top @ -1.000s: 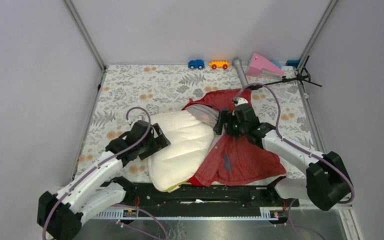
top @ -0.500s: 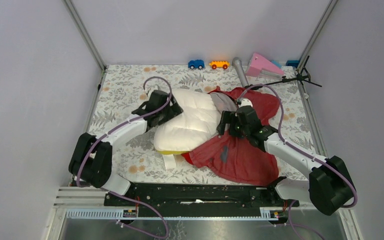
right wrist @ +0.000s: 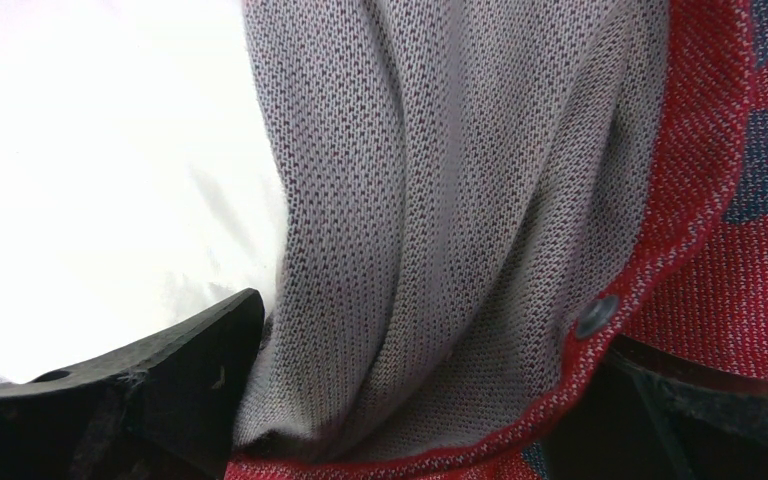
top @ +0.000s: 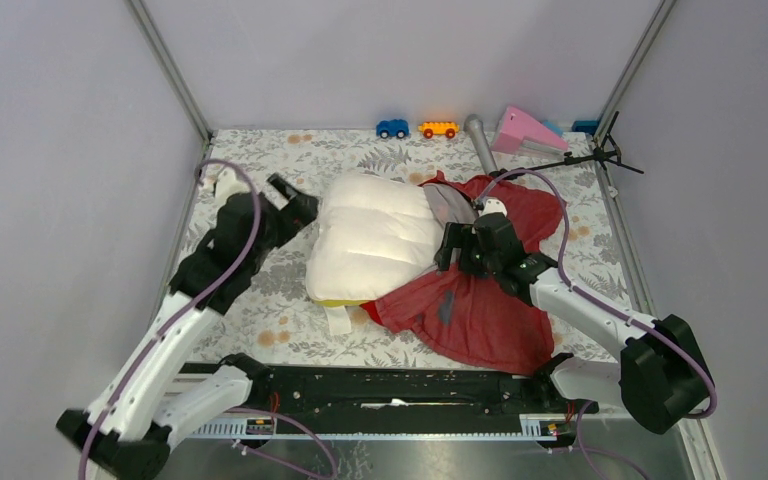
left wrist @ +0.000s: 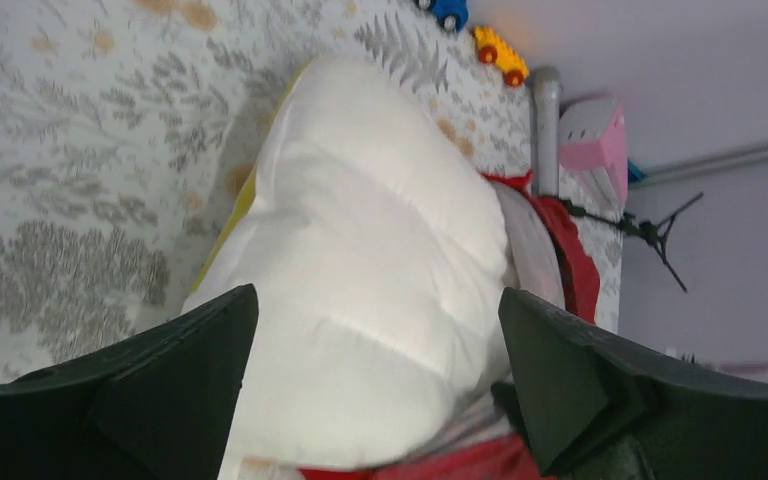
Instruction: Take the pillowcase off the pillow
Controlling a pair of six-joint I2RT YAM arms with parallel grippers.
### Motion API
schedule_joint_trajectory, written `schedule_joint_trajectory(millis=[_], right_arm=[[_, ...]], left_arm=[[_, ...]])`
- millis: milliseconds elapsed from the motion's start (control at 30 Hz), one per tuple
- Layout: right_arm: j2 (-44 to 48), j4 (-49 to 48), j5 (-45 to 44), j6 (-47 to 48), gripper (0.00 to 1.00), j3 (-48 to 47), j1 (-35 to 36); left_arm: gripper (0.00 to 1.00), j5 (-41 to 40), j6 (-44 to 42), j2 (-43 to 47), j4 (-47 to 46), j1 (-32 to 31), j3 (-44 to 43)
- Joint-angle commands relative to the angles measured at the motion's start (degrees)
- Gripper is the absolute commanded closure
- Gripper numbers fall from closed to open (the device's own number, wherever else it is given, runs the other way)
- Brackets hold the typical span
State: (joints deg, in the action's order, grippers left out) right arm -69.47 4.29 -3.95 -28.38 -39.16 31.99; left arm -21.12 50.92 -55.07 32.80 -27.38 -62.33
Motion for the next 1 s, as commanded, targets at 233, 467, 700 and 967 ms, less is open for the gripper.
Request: schedule_joint_trajectory(millis=[233, 467, 700, 967], right_arm=[[1.0, -1.1, -0.3, -1.1, 0.0, 0.8, 0.5], [0.5, -1.2, 1.7, -1.6, 0.0, 0.7, 0.5], [0.0, 2.4, 3.3, -1.2, 0.0, -1.1, 1.0], [-0.1, 6.5, -0.4, -1.0, 0.0, -3.1, 4.2]], left_arm=[[0.01, 27.5, 12.8, 13.5, 5.8, -2.4, 25.4], [0.01, 27.1, 15.5, 14.8, -2.9, -2.9, 34.3], [0.01, 30.9, 20.3, 8.9, -21.2, -3.1, 38.5], [0.01, 20.1, 31.4, 9.1, -33.2, -3.4, 46.0]])
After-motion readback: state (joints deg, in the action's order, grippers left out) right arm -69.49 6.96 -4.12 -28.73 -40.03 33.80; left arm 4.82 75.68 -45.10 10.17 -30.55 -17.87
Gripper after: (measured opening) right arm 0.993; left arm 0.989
